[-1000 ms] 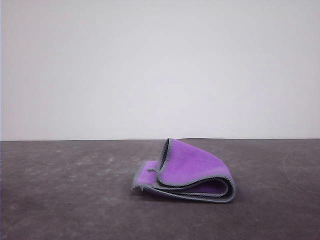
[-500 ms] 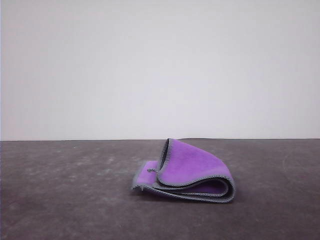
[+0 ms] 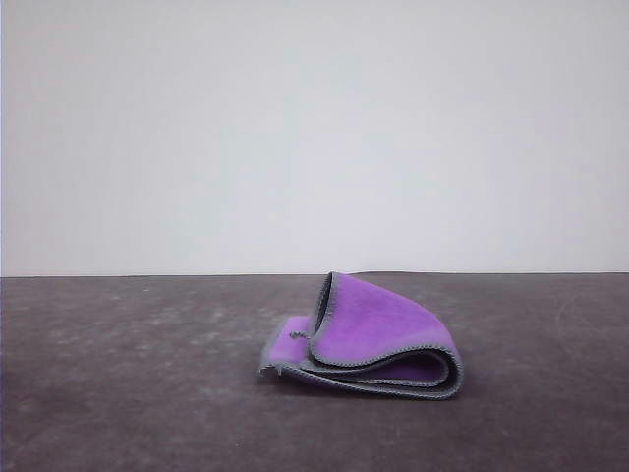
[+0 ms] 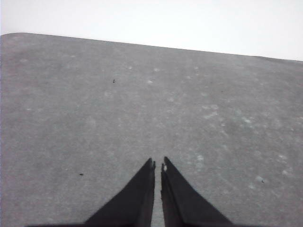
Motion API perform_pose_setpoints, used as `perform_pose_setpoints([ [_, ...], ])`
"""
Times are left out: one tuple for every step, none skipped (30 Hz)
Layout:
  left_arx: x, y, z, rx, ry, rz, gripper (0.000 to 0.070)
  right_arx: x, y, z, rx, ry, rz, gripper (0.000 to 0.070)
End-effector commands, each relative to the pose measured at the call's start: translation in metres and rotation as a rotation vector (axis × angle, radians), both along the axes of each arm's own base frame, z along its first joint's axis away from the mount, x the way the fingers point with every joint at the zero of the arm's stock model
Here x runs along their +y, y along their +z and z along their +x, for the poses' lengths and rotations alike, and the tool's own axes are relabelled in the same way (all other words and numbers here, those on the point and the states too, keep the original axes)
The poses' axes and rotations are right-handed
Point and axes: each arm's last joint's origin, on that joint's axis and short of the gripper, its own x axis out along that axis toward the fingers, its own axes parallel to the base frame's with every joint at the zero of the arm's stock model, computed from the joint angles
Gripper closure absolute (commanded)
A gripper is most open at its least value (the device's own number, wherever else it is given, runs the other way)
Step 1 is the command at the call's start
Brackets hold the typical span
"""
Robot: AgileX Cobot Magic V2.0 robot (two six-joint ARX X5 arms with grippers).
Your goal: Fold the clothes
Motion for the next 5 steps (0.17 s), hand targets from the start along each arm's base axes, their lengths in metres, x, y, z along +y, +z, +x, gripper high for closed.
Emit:
perform_pose_setpoints([
  [0.0000,-0.0071,0.0008,0.023,0.002,-0.003,0.0689,-0.0001,-0.0008,0.0005,-0.006,-0.003,0.004,0.0700],
  [0.0000,-0.0071,0.0008,0.023,0.001,-0.003,0.0689,-0.0001,-0.0008,0.0005,-0.006,-0.003,0.004,0.0700],
  [0.0000,-0.0071,0.0008,0.023,0.002,-0.003,0.0689,-0.0001,-0.0008,0.0005,-0.006,-0.003,0.004,0.0700],
  [0.0000,-0.0071,0.0008,0.023,0.001,-0.003,0.0689,-0.0001,-0.0008,0.0005,-0.006,-0.003,0.004,0.0700],
  [0.0000,-0.0071,0.0008,0.023,0.002,-0.003,0.0689,-0.0001,-0.0008,0.0005,-0.006,-0.003,0.004,0.0700],
])
